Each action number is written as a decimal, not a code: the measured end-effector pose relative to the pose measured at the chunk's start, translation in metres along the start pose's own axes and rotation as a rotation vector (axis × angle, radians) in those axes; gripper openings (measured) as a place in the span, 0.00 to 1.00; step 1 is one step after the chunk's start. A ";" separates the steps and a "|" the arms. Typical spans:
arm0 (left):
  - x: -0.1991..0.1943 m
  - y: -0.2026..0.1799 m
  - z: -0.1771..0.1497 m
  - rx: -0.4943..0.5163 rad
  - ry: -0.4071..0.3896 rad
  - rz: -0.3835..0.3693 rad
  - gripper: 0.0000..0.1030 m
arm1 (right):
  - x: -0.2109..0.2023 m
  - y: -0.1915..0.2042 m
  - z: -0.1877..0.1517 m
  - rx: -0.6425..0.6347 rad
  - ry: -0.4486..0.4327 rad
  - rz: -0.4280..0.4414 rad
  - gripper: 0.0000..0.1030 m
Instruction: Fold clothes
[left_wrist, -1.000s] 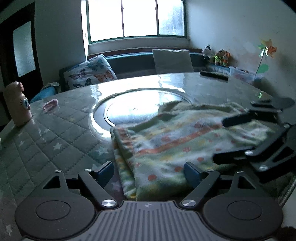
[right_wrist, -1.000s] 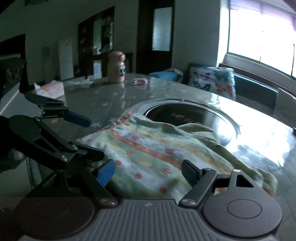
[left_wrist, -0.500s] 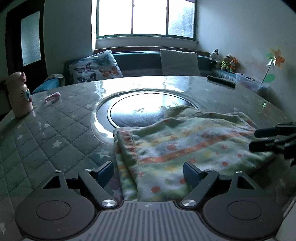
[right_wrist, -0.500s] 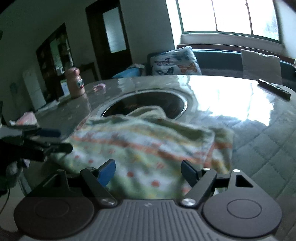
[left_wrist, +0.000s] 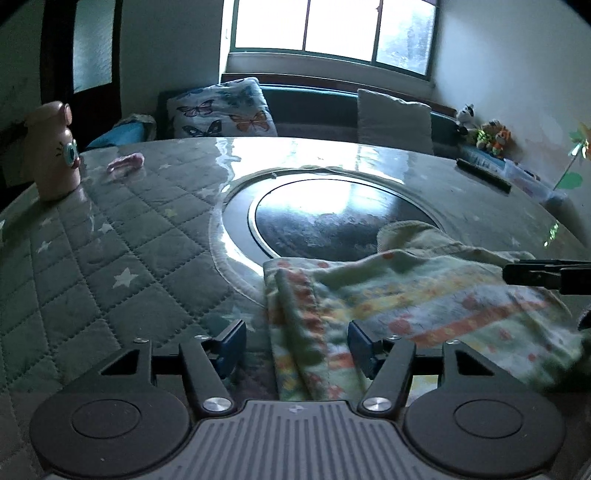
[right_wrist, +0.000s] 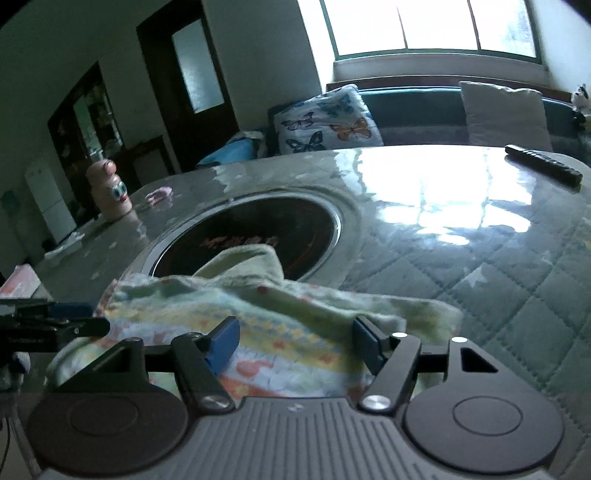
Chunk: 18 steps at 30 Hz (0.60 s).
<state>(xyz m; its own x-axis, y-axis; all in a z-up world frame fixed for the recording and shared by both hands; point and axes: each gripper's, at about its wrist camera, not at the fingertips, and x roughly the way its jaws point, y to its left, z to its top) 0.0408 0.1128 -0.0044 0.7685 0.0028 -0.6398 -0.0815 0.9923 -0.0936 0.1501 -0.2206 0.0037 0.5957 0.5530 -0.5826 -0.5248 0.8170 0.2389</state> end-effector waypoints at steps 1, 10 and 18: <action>0.000 0.001 0.001 -0.004 -0.002 0.000 0.61 | -0.001 0.000 0.001 0.003 -0.006 -0.004 0.67; -0.003 0.003 0.001 -0.035 0.004 -0.028 0.47 | -0.017 0.008 -0.005 0.003 -0.040 -0.037 0.66; -0.005 0.011 0.007 -0.093 0.041 -0.067 0.42 | -0.034 0.049 -0.005 -0.132 -0.047 0.054 0.65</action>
<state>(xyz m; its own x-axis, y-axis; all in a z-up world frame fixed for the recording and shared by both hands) 0.0409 0.1245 0.0030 0.7479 -0.0701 -0.6601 -0.0906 0.9743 -0.2060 0.1015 -0.1999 0.0315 0.5905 0.6051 -0.5339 -0.6307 0.7588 0.1625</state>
